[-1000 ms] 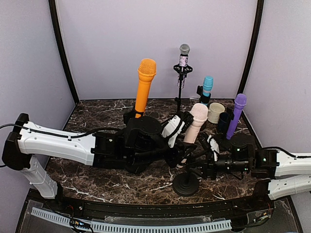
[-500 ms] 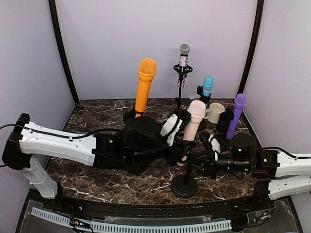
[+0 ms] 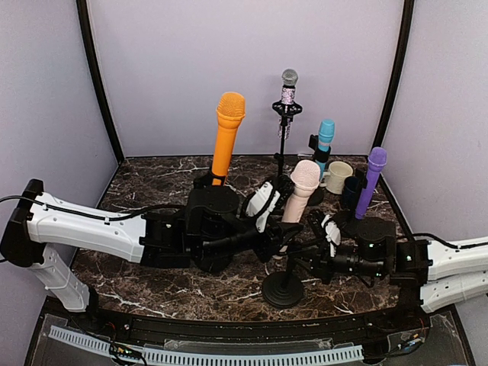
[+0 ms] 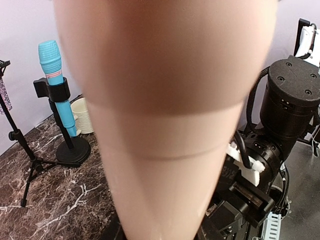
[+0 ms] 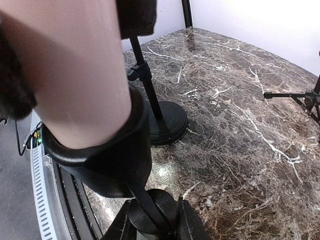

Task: Remove the microphone from the stand
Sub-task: Remove the microphone from the microphone stand.

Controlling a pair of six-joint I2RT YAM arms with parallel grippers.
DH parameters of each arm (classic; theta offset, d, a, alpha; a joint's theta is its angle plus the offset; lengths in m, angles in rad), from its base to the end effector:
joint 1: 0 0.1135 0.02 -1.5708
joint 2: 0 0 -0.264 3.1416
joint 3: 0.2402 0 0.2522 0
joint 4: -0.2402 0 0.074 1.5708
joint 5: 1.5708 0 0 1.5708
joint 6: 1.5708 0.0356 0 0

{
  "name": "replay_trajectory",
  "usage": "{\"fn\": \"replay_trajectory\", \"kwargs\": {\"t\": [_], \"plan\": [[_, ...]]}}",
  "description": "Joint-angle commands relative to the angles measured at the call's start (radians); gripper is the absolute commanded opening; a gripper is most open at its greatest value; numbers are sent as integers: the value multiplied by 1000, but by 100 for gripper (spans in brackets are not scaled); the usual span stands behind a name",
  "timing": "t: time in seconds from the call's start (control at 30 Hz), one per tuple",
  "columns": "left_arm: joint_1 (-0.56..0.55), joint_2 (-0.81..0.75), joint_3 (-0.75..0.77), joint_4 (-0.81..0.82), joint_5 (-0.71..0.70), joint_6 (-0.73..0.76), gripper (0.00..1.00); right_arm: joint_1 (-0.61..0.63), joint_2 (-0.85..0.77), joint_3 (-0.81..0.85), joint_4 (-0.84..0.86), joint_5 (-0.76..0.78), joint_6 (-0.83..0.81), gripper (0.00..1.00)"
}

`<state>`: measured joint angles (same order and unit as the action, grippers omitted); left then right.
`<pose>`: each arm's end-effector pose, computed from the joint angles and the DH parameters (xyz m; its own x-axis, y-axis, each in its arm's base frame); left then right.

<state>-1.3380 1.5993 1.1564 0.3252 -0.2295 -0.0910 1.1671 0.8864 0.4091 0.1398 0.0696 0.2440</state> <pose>0.0961 -0.3703 0.3139 -0.1083 0.0734 -0.9914 0.8892 0.4530 -0.0636 0.0815 0.1844 0.2225 -0.3416 -0.1862 -0.9212 -0.8338 0.5124 0.2056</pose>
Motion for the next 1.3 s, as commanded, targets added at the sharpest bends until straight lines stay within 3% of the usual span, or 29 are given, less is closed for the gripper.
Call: {"fn": "replay_trajectory", "kwargs": {"t": [0.0, 0.57, 1.27], "plan": [[-10, -46, 0, 18, 59, 1, 0, 66, 95, -5, -80, 101, 20, 0], [23, -137, -40, 76, 90, -10, 0, 100, 208, 5, -86, 155, 56, 0], [70, -127, 22, 52, 202, 20, 0, 100, 274, 27, -101, 147, 63, 0]]}}
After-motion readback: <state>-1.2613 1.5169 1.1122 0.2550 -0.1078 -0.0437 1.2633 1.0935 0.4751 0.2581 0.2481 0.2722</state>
